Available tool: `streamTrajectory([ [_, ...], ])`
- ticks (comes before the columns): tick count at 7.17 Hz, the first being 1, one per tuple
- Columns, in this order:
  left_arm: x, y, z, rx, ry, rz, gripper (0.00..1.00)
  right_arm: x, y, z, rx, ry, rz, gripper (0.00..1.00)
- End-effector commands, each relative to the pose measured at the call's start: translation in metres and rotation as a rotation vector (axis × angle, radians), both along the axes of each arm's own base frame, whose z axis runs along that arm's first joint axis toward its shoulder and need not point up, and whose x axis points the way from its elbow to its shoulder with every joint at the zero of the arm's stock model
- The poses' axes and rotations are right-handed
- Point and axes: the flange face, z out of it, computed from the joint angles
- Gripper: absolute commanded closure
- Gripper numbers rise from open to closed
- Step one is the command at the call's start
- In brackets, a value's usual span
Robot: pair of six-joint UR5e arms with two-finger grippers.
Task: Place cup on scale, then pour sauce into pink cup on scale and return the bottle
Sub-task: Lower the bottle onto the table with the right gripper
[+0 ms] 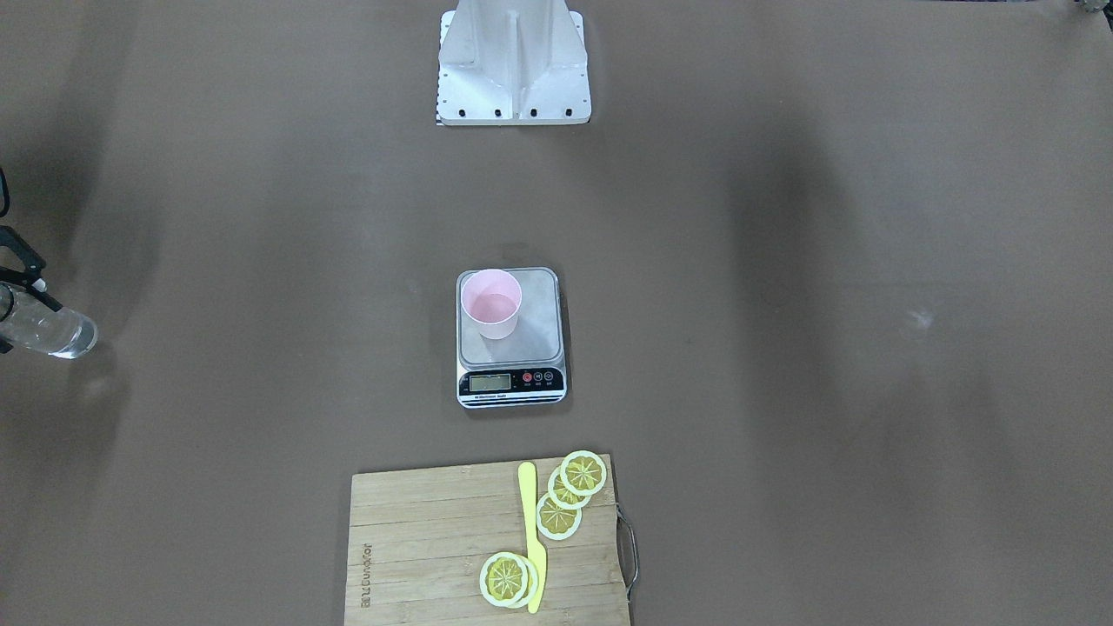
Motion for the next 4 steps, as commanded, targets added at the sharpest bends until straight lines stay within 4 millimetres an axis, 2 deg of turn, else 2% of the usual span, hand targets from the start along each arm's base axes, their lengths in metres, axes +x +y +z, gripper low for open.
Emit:
streamTrajectory([
  [1, 0.000, 0.000, 0.000, 0.001, 0.001, 0.001, 0.02, -0.004, -0.001, 0.002, 0.002, 0.005, 0.016, 0.55],
  [4, 0.001, -0.001, 0.003, -0.005, -0.001, 0.002, 0.02, -0.023, 0.005, 0.014, 0.035, -0.005, 0.033, 0.55],
])
